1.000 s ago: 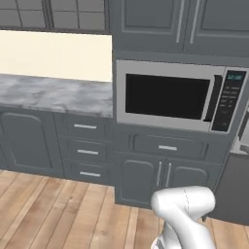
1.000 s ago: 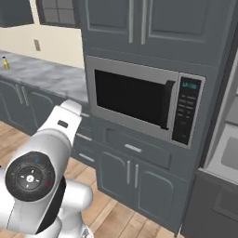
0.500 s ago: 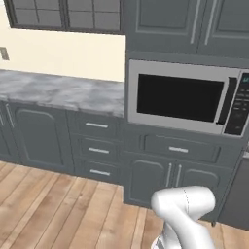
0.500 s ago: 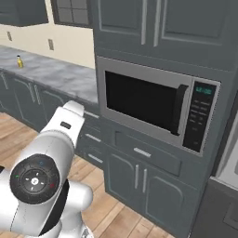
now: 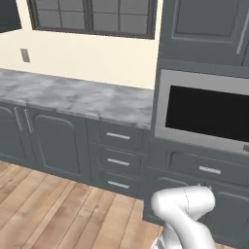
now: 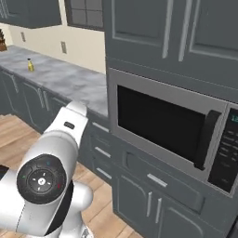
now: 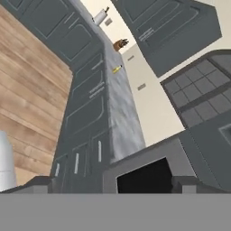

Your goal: Place the condiment bottle and mustard from the counter to the top shelf of the fridge. If the existing items in the fridge are on the top shelf, move them to other shelves.

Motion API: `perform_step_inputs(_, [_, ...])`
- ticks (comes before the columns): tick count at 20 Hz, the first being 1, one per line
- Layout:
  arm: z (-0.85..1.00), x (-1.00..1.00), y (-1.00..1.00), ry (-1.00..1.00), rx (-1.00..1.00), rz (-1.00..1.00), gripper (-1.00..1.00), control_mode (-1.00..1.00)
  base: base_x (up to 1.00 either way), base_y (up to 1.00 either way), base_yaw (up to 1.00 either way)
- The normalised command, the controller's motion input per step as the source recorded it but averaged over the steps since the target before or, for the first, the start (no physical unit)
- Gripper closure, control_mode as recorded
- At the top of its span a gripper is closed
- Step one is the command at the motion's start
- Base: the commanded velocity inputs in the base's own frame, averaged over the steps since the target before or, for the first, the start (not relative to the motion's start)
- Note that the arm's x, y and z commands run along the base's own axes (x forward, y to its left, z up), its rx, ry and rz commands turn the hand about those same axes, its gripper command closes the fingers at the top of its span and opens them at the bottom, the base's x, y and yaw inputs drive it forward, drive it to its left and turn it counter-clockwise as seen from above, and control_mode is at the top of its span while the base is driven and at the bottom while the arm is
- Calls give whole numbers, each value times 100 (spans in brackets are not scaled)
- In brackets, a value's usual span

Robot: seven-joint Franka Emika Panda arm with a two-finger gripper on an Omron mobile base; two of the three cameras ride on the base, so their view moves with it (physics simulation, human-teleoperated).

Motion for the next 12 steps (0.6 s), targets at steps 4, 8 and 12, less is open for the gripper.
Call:
perform_step_inputs(4, [0, 0, 0, 0, 0, 0, -100, 100, 67, 100, 15])
perform_step_inputs(8, [0, 0, 0, 0, 0, 0, -100, 100, 79, 100, 8])
perform_step_inputs(12, [0, 0, 0, 0, 0, 0, -100, 100, 100, 100, 0])
